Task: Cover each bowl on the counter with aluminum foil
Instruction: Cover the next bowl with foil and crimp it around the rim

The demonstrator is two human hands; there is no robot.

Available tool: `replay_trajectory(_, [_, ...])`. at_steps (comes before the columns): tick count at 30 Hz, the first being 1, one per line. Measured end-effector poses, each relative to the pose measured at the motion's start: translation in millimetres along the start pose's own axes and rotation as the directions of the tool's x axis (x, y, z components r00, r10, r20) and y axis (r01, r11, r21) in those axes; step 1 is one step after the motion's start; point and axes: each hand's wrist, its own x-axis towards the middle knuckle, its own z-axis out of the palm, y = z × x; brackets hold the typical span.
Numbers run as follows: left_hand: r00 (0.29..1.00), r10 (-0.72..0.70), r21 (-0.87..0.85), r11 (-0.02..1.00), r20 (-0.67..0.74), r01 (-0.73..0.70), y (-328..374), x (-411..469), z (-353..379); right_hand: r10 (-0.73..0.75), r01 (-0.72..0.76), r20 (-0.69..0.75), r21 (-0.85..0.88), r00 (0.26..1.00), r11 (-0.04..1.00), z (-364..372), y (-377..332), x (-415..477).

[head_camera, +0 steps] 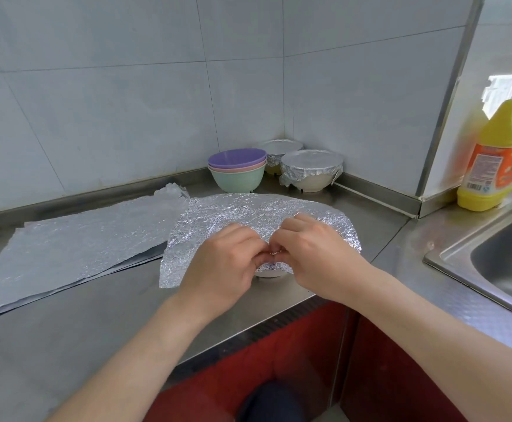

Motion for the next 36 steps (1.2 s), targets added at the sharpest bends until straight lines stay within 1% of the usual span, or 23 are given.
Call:
replay_trajectory(2, [0.999, 0.032, 0.086, 0.996, 0.007, -0.032, 1, -2, 4, 0.02, -0.02, -0.005, 0.018, 1.0, 1.0, 3, -1, -1])
replay_trajectory(4, [0.999, 0.054, 0.112, 0.992, -0.003, -0.053, 2, -4, 6, 0.044, -0.045, 0.014, 0.092, 0.999, 0.995, 3, -3, -2])
replay_trajectory(6, [0.998, 0.067, 0.087, 0.994, -0.01, -0.066, 0, -4, 3, 0.069, -0.077, 0.046, 0.192, 0.997, 0.978, -3, -3, -3])
replay_trajectory(8, [0.997, 0.075, 0.062, 0.995, 0.001, -0.075, -5, -6, -1, 0.12, -0.146, 0.108, 0.284, 0.987, 0.948, -12, 2, -4])
replay_trajectory(11, [0.999, 0.041, 0.026, 0.999, -0.001, -0.041, -14, -10, -8, 0.171, -0.231, 0.187, 0.366, 0.967, 0.902, -23, 13, -4])
replay_trajectory(15, [0.997, -0.074, -0.076, 0.995, -0.037, 0.071, -9, -8, -11, 0.181, -0.254, 0.214, 0.391, 0.96, 0.885, -26, 15, -3])
replay_trajectory(20, [0.995, -0.094, -0.124, 0.987, 0.03, 0.097, -4, -1, 0, 0.149, -0.221, 0.212, 0.376, 0.966, 0.9, -26, 15, 1])
replay_trajectory(25, [0.995, -0.102, -0.187, 0.977, 0.012, 0.102, -5, 2, 5, 0.125, -0.198, 0.229, 0.333, 0.965, 0.922, -29, 17, 3])
replay_trajectory(29, [0.993, -0.113, -0.277, 0.954, 0.02, 0.114, -5, 2, 4, 0.102, -0.174, 0.255, 0.281, 0.962, 0.944, -32, 17, 1])
replay_trajectory(31, [0.987, -0.152, -0.319, 0.934, 0.056, 0.162, -6, 1, 1, 0.083, -0.152, 0.252, 0.269, 0.964, 0.951, -30, 18, -1])
replay_trajectory(34, [0.96, -0.26, -0.388, 0.879, 0.103, 0.279, -4, 3, -5, 0.079, -0.153, 0.259, 0.277, 0.963, 0.949, -27, 19, -2])
replay_trajectory(36, [0.955, -0.281, -0.383, 0.875, 0.096, 0.296, 0, 8, -5, 0.078, -0.149, 0.257, 0.27, 0.963, 0.951, -25, 19, -2])
